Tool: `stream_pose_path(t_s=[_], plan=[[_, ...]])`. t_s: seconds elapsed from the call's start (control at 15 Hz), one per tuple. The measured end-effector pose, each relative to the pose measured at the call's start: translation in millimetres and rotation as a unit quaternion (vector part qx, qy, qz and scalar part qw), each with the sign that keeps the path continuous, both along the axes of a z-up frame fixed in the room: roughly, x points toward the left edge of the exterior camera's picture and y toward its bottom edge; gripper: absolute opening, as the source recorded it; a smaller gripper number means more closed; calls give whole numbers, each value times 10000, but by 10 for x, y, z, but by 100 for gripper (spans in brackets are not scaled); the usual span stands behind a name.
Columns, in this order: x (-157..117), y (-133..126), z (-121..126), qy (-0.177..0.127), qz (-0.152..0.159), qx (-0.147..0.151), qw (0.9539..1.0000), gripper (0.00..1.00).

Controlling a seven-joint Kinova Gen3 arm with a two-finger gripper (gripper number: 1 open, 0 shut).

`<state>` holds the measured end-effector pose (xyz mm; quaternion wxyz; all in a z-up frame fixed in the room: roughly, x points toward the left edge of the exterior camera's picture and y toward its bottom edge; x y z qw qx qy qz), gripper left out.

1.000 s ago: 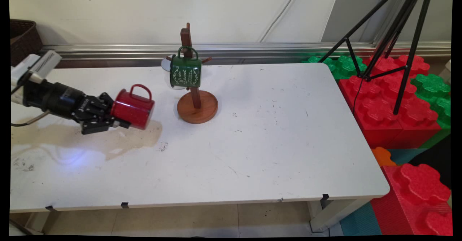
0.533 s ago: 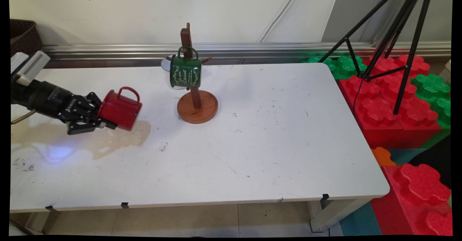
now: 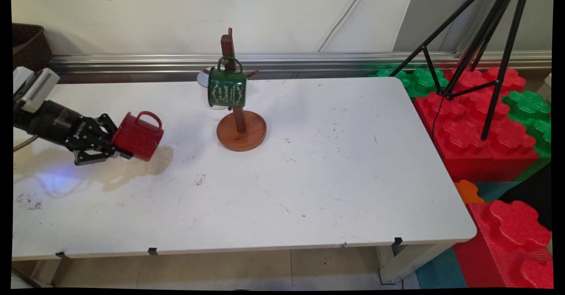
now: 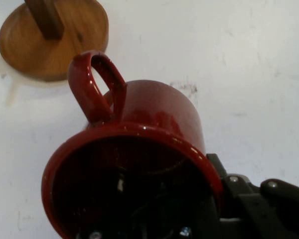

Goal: Place the picked object on the table

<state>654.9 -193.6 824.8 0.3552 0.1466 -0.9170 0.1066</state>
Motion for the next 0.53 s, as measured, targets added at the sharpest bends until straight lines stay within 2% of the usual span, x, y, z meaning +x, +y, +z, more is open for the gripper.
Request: stream_pose_path(t_s=[0.53], plan=[[-58, -48, -69, -616, -248, -113, 9977, 0]])
